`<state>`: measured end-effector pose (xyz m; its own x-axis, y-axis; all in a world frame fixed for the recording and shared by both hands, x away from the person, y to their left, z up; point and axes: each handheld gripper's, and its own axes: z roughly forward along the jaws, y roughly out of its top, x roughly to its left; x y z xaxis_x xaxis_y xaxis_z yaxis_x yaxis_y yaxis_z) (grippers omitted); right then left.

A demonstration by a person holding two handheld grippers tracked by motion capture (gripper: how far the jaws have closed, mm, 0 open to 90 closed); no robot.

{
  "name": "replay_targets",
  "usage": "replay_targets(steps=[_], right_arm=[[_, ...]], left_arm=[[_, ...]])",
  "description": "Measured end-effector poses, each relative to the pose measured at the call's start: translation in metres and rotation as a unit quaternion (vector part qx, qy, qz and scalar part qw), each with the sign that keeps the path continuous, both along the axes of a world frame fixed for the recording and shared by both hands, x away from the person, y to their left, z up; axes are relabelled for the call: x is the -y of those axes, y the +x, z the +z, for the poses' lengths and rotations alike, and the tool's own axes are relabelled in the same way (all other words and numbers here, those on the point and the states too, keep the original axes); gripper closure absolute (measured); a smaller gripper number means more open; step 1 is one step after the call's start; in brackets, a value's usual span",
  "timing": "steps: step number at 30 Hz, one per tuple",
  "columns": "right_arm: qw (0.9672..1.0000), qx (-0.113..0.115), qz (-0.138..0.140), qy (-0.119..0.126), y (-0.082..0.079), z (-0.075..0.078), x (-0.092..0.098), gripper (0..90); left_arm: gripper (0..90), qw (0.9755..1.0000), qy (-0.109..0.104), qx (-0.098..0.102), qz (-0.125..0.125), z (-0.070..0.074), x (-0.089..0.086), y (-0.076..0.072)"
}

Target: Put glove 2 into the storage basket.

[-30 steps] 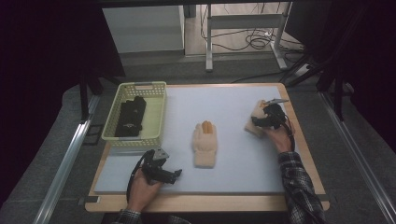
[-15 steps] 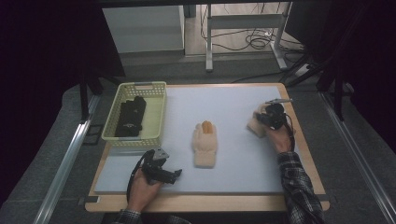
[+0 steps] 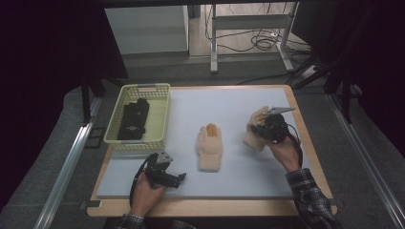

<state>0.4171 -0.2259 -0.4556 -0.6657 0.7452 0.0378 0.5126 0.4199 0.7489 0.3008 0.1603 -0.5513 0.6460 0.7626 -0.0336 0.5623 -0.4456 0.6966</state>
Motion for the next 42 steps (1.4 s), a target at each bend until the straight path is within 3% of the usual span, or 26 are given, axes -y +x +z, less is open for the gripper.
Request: replay_targets(steps=[4,7,9,11,13,15,18,21,24,30,33,35,36,38,41,42], right_arm=[[0.9988,-0.013,0.047,-0.009,-0.018,-0.004,-0.020,83.6],[0.9967,-0.028,0.074,-0.019,-0.023,-0.019,-0.032,82.0],[0.9958,-0.032,0.078,-0.035,-0.024,-0.032,-0.038,77.7],[0.9951,-0.032,0.081,-0.046,-0.023,-0.045,-0.042,66.6],[0.9959,-0.023,0.076,-0.042,-0.023,-0.050,-0.042,54.6],[0.9967,-0.010,0.070,-0.040,-0.022,-0.049,-0.041,44.7],[0.9975,0.011,0.063,-0.031,-0.025,-0.037,-0.035,40.9],[0.9985,0.019,0.046,-0.022,-0.030,-0.027,-0.024,46.5],[0.9990,0.014,0.028,-0.031,-0.034,-0.026,-0.011,55.0],[0.9996,-0.005,0.004,-0.026,-0.038,-0.041,0.001,53.4],[0.9993,-0.008,0.000,-0.036,-0.037,-0.053,-0.003,51.0],[0.9982,0.003,-0.005,-0.060,-0.035,-0.060,-0.007,51.7],[0.9975,0.005,-0.008,-0.070,-0.035,-0.064,-0.008,54.1],[0.9991,-0.009,-0.003,-0.040,-0.034,-0.067,-0.007,64.9],[0.9996,-0.012,0.004,-0.026,-0.037,-0.070,-0.008,81.3],[0.9995,-0.013,0.004,-0.027,-0.038,-0.070,-0.009,82.8]], left_arm=[[0.4,1.0000,0.000,0.000,0.000,0.000,0.000,0.000],[0.4,1.0000,-0.002,0.001,0.001,0.000,0.000,0.000],[0.4,1.0000,0.000,0.000,0.000,0.000,0.000,0.000],[0.4,1.0000,0.000,0.001,0.000,0.000,0.000,0.000],[0.4,1.0000,0.000,0.001,0.000,0.000,0.000,0.000],[0.4,1.0000,0.000,0.000,0.000,0.000,0.000,0.000],[0.4,1.0000,0.000,0.001,0.000,0.000,0.000,0.000],[0.4,1.0000,0.000,0.001,0.000,0.000,0.000,0.000],[0.4,1.0000,0.001,0.001,0.000,0.000,0.000,0.000],[0.4,1.0000,0.000,0.000,0.000,0.000,0.000,0.000],[0.4,1.0000,0.001,0.001,0.000,0.000,0.000,0.000],[0.4,1.0000,0.000,0.001,0.000,0.000,0.000,0.000],[0.4,1.0000,0.001,0.001,0.000,0.000,0.000,0.000],[0.4,1.0000,0.001,0.001,0.000,0.000,0.000,0.000],[0.4,1.0000,0.001,0.001,0.001,0.000,0.000,0.000],[0.4,1.0000,0.001,0.001,0.000,0.000,0.000,0.000]])
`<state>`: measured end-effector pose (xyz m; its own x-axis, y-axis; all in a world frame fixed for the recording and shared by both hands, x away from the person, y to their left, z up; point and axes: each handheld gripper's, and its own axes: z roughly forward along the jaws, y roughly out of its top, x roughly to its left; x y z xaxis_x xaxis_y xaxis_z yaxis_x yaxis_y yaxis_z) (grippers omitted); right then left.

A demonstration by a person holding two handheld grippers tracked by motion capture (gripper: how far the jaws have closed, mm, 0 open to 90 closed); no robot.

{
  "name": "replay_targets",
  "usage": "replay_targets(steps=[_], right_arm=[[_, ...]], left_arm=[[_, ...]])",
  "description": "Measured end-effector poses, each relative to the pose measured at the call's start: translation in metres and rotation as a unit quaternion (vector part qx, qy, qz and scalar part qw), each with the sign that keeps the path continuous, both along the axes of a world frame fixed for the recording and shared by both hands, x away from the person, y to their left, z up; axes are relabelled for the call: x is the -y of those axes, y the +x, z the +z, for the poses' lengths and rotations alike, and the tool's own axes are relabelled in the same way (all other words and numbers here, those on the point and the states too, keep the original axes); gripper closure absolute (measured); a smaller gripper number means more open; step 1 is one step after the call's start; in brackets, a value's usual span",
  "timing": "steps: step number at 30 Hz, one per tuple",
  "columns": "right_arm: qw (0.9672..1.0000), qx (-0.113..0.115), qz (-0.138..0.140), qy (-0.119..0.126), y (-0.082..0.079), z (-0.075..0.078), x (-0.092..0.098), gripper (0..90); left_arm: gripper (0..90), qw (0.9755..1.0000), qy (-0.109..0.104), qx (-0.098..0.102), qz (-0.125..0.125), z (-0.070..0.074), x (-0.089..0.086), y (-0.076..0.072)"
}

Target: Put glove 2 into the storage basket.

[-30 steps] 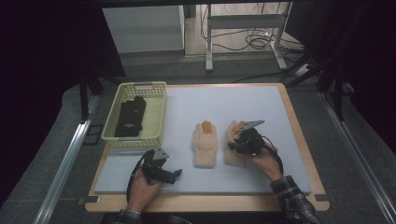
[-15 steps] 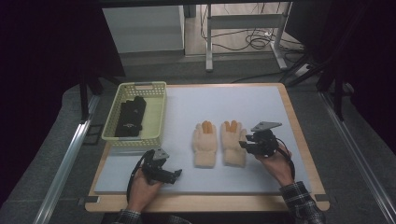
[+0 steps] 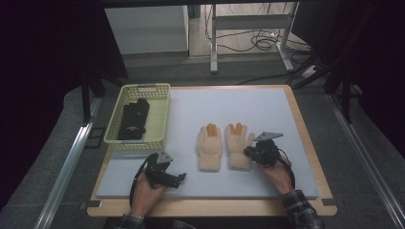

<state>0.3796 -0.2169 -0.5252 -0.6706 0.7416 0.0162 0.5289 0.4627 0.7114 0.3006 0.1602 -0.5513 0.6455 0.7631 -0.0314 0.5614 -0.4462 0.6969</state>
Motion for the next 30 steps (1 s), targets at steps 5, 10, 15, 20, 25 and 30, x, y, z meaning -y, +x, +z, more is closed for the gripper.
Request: replay_targets(steps=[5,10,15,20,25,30], right_arm=[[0.9999,-0.016,0.000,0.002,0.003,0.003,0.000,85.7],[0.9999,-0.011,0.003,-0.005,0.002,0.010,-0.001,86.0],[0.9999,0.007,0.015,-0.005,-0.003,0.030,-0.008,86.0],[0.9994,0.017,0.027,-0.010,-0.004,0.046,-0.020,86.0],[0.9983,0.026,0.049,-0.020,-0.004,0.056,-0.042,85.9],[0.9964,0.032,0.074,-0.028,-0.002,0.063,-0.069,85.8]], left_arm=[[0.4,1.0000,0.000,0.000,0.000,0.000,0.000,0.000],[0.4,1.0000,0.000,-0.001,0.000,0.000,0.000,0.000],[0.4,1.0000,0.000,-0.001,0.000,0.000,0.000,0.000],[0.4,1.0000,-0.001,0.000,0.000,0.000,0.000,0.000],[0.4,1.0000,0.000,0.000,0.000,0.000,0.000,0.000],[0.4,1.0000,0.000,0.001,0.000,0.000,0.000,0.000]])
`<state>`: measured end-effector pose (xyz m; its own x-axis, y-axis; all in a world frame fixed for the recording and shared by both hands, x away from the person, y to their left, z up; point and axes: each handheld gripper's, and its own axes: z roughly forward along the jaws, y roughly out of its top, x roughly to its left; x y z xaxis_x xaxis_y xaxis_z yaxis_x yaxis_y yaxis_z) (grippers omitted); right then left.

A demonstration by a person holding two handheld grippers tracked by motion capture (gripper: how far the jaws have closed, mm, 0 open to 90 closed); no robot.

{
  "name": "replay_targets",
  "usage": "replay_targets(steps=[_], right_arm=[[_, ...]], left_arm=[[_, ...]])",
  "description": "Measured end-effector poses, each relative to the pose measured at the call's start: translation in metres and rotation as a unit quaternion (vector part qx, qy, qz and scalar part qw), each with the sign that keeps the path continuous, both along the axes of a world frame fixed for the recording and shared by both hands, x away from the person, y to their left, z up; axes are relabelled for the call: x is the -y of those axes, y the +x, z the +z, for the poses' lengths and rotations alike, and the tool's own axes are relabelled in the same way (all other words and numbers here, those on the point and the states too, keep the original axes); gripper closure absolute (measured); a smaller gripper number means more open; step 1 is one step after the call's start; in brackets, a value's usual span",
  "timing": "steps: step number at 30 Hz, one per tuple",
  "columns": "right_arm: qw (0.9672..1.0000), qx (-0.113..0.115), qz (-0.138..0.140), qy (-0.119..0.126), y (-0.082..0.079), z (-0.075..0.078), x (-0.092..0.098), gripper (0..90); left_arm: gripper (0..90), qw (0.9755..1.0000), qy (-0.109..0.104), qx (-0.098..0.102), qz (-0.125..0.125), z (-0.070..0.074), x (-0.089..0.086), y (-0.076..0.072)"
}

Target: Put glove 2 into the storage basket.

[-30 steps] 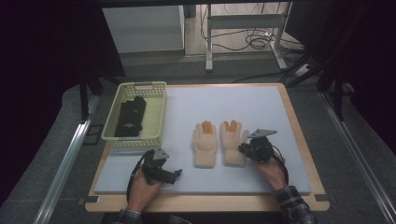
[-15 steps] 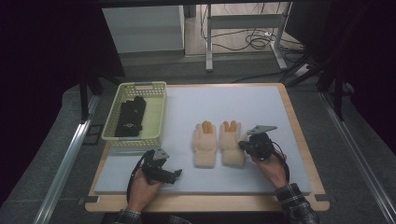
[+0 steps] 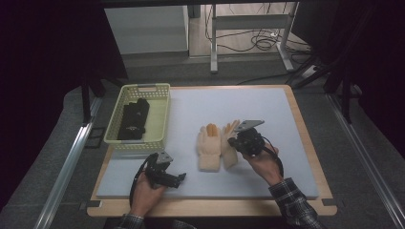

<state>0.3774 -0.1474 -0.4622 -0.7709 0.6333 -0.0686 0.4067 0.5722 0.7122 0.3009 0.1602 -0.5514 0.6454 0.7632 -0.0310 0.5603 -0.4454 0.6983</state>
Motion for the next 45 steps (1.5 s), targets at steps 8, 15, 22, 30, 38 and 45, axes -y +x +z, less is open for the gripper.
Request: replay_targets(steps=[8,15,22,30,38,45], right_arm=[[0.9985,-0.009,0.054,-0.004,0.006,-0.007,-0.059,72.8],[0.9986,0.005,0.052,-0.003,0.009,-0.001,-0.064,58.5],[0.9998,0.000,0.020,0.003,0.017,-0.013,-0.029,44.7],[0.9981,-0.037,0.017,0.047,0.025,-0.045,-0.009,36.5],[0.9967,-0.054,0.036,0.048,0.025,-0.054,-0.016,54.4],[0.9978,-0.040,0.032,0.042,0.019,-0.042,-0.016,62.6]], left_arm=[[0.5,1.0000,0.001,0.000,-0.001,0.000,0.000,0.000],[0.5,1.0000,0.001,0.000,-0.001,0.000,0.000,0.000],[0.5,1.0000,0.001,0.000,-0.001,0.000,0.000,0.000],[0.5,1.0000,0.000,-0.001,-0.001,0.000,0.000,0.000],[0.5,1.0000,0.000,-0.001,-0.001,0.000,0.000,0.000],[0.5,1.0000,0.000,-0.001,0.000,0.000,0.000,0.000]])
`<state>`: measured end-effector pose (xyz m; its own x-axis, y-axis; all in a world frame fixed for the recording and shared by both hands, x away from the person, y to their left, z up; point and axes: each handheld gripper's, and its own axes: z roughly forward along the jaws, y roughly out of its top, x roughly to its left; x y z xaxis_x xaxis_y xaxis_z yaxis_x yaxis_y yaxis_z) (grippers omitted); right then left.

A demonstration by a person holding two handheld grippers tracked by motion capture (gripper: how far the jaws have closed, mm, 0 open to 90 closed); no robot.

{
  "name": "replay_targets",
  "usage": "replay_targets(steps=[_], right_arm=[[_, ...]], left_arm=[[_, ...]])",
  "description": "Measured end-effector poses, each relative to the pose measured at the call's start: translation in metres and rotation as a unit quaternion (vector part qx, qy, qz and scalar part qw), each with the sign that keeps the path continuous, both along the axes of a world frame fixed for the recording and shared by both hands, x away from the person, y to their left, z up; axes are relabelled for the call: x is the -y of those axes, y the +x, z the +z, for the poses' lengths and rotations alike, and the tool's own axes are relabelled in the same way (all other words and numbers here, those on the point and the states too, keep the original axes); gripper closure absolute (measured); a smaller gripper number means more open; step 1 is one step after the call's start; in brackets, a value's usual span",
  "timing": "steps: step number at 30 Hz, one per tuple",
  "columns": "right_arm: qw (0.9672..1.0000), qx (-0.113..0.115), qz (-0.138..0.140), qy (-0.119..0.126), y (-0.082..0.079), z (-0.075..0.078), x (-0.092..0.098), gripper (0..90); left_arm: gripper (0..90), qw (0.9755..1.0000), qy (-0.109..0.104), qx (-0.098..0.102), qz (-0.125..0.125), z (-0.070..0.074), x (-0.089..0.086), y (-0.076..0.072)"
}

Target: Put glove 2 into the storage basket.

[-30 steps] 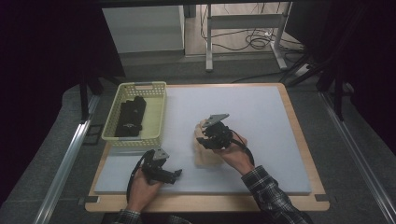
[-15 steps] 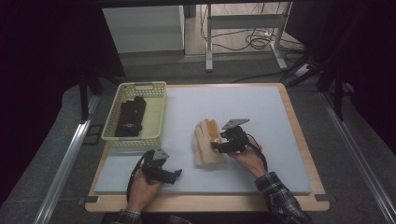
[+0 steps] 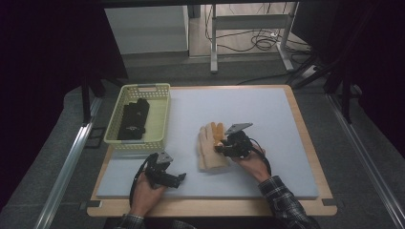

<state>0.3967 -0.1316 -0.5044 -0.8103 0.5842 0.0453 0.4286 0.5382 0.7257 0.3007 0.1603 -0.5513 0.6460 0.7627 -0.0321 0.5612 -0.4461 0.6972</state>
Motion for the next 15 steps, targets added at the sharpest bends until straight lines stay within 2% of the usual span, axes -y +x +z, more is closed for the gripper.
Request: replay_targets(steps=[6,9,12,15], right_arm=[[0.9999,0.007,0.000,0.012,-0.006,0.023,-0.009,62.8],[0.9998,0.014,0.003,0.015,-0.009,0.030,-0.018,62.7],[0.9998,0.014,0.004,0.013,-0.009,0.031,-0.026,62.6],[1.0000,0.005,-0.004,-0.001,-0.005,0.024,-0.030,62.5]], left_arm=[[0.5,1.0000,0.001,0.001,-0.001,0.000,0.000,0.000],[0.5,1.0000,0.001,0.001,-0.001,0.000,0.000,0.000],[0.5,1.0000,0.001,0.001,-0.001,0.000,0.000,0.000],[0.6,1.0000,0.001,0.001,-0.001,0.000,0.000,0.000]])
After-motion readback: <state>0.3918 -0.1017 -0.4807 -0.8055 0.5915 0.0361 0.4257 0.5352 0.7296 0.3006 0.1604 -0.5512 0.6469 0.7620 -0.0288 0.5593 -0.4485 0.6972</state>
